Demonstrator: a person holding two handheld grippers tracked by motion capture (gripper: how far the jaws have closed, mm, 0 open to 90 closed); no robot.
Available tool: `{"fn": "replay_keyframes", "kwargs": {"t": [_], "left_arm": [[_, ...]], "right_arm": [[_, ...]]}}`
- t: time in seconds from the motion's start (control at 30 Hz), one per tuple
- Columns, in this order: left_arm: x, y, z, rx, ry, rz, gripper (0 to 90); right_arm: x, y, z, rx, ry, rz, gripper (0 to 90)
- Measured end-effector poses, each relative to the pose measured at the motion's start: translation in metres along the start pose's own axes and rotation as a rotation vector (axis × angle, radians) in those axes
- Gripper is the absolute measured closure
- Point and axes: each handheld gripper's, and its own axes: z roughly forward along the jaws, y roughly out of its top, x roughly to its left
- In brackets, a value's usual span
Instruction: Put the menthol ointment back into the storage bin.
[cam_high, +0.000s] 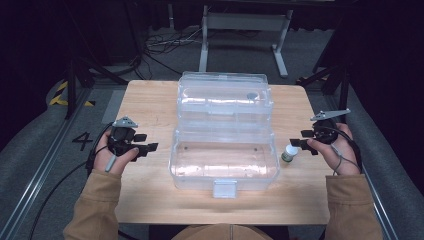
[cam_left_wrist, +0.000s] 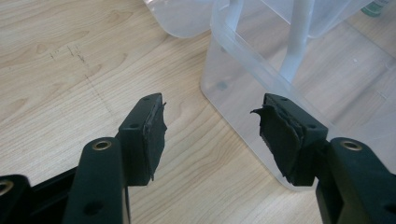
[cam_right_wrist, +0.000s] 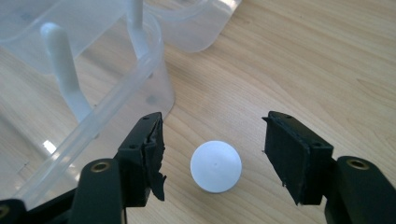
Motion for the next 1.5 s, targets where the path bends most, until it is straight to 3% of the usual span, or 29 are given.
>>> {"fn": "replay_keyframes", "kwargs": {"t": [0.8, 1.23, 1.5], "left_arm": [[0.000, -0.001, 0.004, 0.016, -0.002, 0.006, 40.8], [0.000, -0.001, 0.007, 0.036, -0.005, 0.010, 40.5], [0.000, -0.002, 0.008, 0.040, -0.004, 0.012, 40.3]], "right_arm": [[-0.005, -0.012, 0.035, 0.190, -0.004, -0.002, 36.6], [-0.007, -0.015, 0.049, 0.234, -0.021, -0.008, 36.6], [-0.005, -0.014, 0.053, 0.233, -0.030, -0.029, 38.9]]}}
